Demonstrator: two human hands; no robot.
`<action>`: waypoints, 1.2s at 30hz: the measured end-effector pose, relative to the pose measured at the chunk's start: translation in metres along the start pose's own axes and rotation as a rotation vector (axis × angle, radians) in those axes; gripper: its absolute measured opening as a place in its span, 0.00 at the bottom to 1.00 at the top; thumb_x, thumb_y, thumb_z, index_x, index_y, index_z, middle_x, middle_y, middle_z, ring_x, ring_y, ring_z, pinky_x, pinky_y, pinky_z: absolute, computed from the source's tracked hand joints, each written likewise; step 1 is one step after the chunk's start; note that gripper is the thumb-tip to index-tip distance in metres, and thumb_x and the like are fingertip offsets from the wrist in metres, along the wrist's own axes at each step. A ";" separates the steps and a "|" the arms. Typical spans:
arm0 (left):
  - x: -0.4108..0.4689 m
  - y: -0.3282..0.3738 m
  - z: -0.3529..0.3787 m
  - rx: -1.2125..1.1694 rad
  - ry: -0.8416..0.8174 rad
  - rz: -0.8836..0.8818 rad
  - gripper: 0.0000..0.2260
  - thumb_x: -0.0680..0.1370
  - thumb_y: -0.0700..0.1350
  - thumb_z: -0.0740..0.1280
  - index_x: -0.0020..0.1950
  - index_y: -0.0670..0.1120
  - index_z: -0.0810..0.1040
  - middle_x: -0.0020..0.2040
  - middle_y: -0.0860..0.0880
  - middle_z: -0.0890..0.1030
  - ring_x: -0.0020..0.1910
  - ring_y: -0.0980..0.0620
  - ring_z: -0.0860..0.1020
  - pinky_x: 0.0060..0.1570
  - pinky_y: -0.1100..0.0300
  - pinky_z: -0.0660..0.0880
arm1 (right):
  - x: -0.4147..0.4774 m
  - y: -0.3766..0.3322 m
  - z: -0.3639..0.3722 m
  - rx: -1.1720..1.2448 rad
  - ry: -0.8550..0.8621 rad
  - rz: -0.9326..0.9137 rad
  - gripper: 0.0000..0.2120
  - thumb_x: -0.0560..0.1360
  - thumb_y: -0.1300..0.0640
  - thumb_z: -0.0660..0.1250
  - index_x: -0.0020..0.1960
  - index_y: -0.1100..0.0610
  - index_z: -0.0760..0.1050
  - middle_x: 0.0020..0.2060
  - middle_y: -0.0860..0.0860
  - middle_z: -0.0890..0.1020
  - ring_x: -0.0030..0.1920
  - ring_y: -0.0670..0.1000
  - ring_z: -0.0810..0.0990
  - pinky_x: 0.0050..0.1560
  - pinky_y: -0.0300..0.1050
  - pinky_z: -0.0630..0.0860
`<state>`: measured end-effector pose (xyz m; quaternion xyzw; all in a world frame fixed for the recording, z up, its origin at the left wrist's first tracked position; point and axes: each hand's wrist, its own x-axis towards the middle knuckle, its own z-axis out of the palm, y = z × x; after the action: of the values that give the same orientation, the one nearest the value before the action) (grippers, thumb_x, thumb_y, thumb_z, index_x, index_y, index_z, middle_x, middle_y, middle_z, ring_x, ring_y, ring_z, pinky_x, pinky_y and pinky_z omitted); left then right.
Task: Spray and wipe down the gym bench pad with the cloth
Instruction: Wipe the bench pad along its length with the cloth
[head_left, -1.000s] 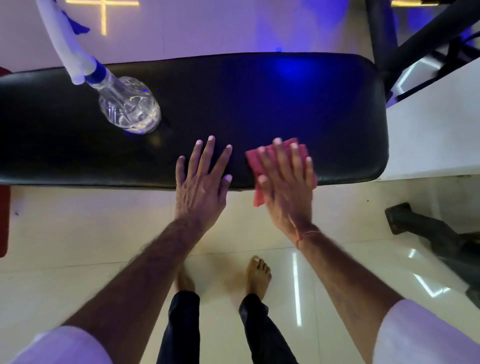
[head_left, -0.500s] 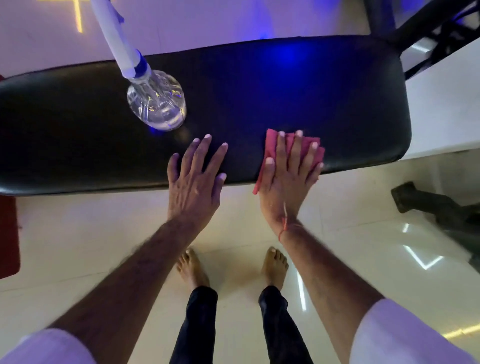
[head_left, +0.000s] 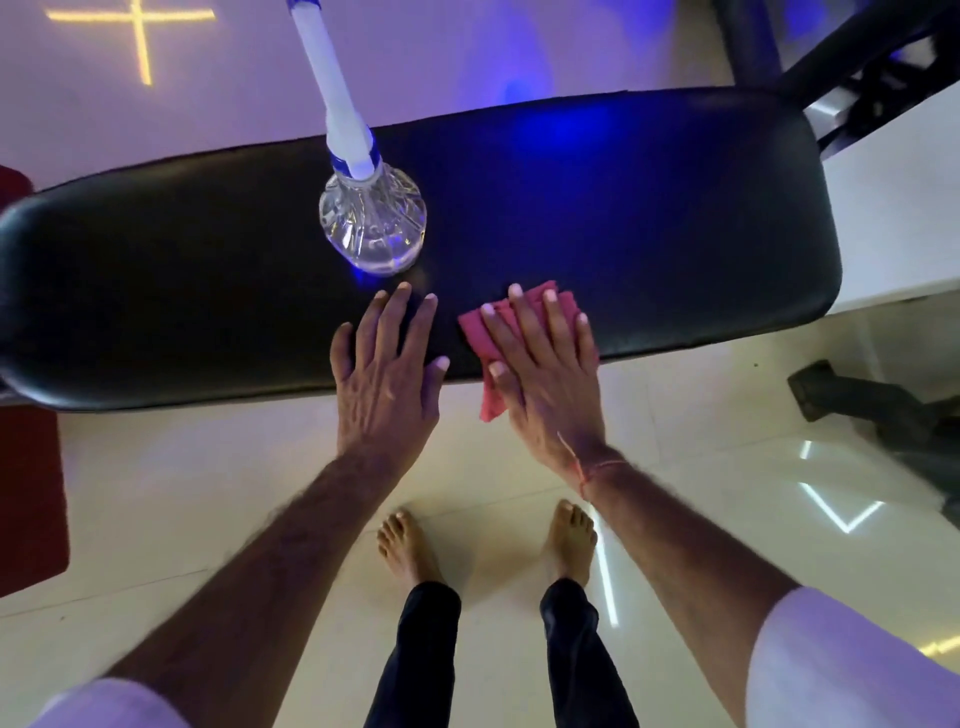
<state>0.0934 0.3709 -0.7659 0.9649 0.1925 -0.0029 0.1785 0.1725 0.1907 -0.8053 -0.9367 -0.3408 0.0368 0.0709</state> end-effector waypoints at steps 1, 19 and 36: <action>-0.001 -0.003 -0.002 0.000 0.006 -0.017 0.27 0.83 0.51 0.66 0.82 0.48 0.66 0.82 0.44 0.65 0.81 0.41 0.63 0.76 0.37 0.59 | 0.005 0.010 -0.003 0.007 0.011 0.069 0.28 0.87 0.41 0.40 0.86 0.45 0.50 0.86 0.51 0.52 0.86 0.59 0.46 0.83 0.65 0.48; -0.004 -0.036 -0.020 -0.036 0.016 -0.071 0.25 0.83 0.48 0.66 0.80 0.46 0.68 0.82 0.44 0.65 0.81 0.42 0.63 0.76 0.40 0.61 | 0.035 -0.047 -0.005 -0.032 -0.098 -0.112 0.28 0.87 0.39 0.45 0.85 0.42 0.48 0.86 0.53 0.50 0.85 0.64 0.47 0.82 0.67 0.50; 0.007 -0.009 -0.014 -0.007 -0.035 -0.078 0.27 0.82 0.54 0.66 0.79 0.46 0.68 0.80 0.42 0.67 0.79 0.39 0.64 0.77 0.36 0.60 | 0.090 -0.011 -0.017 -0.046 -0.050 0.123 0.29 0.87 0.38 0.43 0.86 0.44 0.46 0.86 0.53 0.46 0.85 0.64 0.46 0.82 0.69 0.50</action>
<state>0.0954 0.3857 -0.7562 0.9558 0.2269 -0.0259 0.1851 0.2368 0.2553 -0.7889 -0.9560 -0.2852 0.0568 0.0384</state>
